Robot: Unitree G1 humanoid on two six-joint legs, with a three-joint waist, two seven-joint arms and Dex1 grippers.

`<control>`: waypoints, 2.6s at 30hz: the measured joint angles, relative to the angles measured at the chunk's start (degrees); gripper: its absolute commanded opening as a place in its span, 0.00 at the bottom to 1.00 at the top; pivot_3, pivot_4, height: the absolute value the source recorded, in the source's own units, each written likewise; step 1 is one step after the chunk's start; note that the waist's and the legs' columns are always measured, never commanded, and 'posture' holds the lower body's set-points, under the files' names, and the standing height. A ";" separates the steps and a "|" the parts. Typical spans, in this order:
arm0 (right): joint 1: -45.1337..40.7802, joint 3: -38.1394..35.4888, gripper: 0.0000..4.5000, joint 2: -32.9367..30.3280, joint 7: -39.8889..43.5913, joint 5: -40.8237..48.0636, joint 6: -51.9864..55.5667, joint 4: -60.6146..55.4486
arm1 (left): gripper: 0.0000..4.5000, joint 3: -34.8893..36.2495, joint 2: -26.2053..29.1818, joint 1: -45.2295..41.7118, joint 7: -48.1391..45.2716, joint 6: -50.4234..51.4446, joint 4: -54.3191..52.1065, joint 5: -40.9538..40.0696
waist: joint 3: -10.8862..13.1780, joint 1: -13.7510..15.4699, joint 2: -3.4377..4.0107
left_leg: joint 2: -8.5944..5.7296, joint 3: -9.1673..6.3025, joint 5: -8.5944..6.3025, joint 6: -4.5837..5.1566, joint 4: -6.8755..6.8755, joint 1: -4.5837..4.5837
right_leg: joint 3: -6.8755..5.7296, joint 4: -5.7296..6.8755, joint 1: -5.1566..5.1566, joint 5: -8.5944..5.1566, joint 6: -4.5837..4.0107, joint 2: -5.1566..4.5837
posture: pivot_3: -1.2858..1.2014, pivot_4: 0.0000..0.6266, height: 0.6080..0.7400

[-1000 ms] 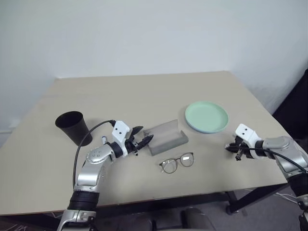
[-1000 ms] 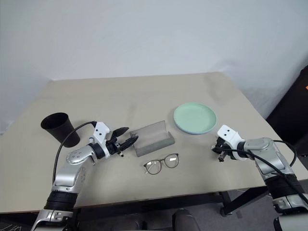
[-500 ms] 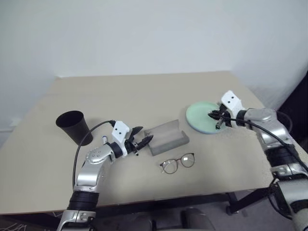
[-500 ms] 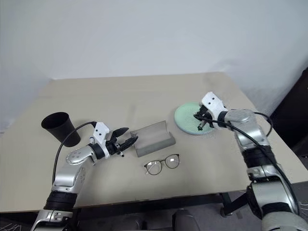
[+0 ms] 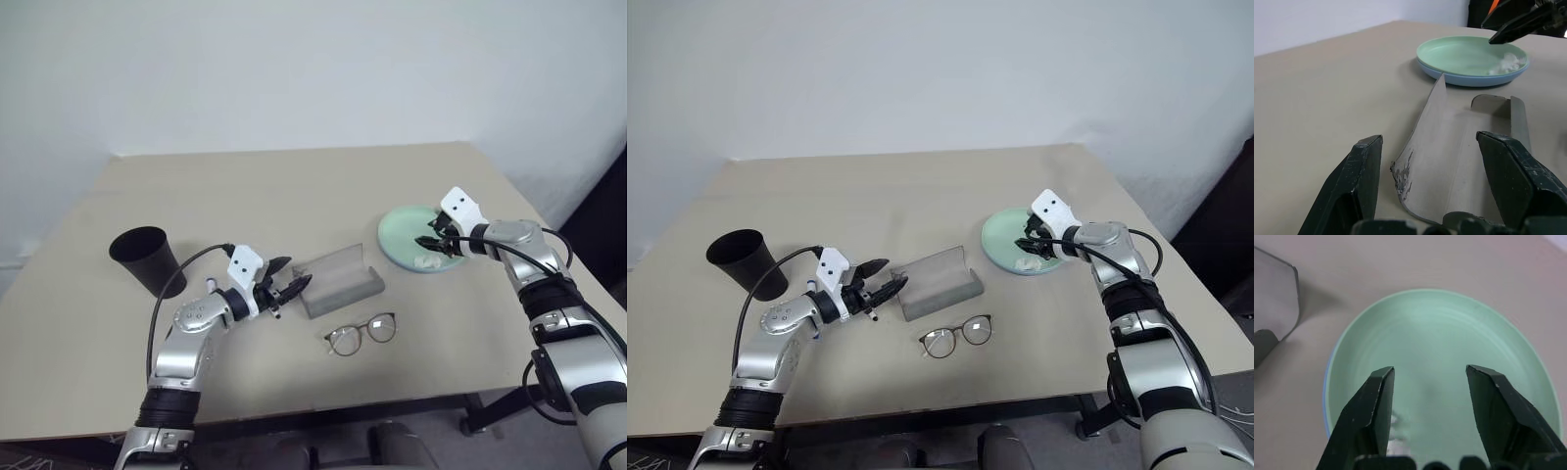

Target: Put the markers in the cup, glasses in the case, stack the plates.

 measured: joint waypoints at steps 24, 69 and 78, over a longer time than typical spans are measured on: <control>9.42 -5.99 0.57 -3.05 -0.39 2.54 6.04 -19.48 | 0.72 -24.11 9.77 -21.68 -25.59 12.88 -0.52 2.77 | 0.00 -0.15 0.06 | -0.03 0.03 0.00 0.02 0.08 -0.03 | 0.08 -0.01 0.04 -0.05 0.04 0.08 | 0.52 0.00 1.00; 35.81 -9.82 0.57 -9.06 12.90 26.69 17.74 -57.43 | 0.72 -33.34 0.15 -28.25 -28.66 21.26 9.63 14.42 | 0.04 0.09 0.00 | -0.02 0.03 -0.01 0.06 0.32 -0.07 | 0.09 0.04 0.08 -0.11 0.13 0.08 | 0.52 0.00 1.00; 36.60 -9.59 0.58 -9.11 12.28 26.64 17.72 -57.41 | 0.51 -33.34 -1.39 -28.27 -27.05 22.83 9.70 14.51 | 0.04 0.09 0.00 | -0.02 0.04 -0.01 0.06 0.32 -0.07 | 0.10 0.04 0.08 -0.11 0.14 0.08 | 0.52 0.00 1.00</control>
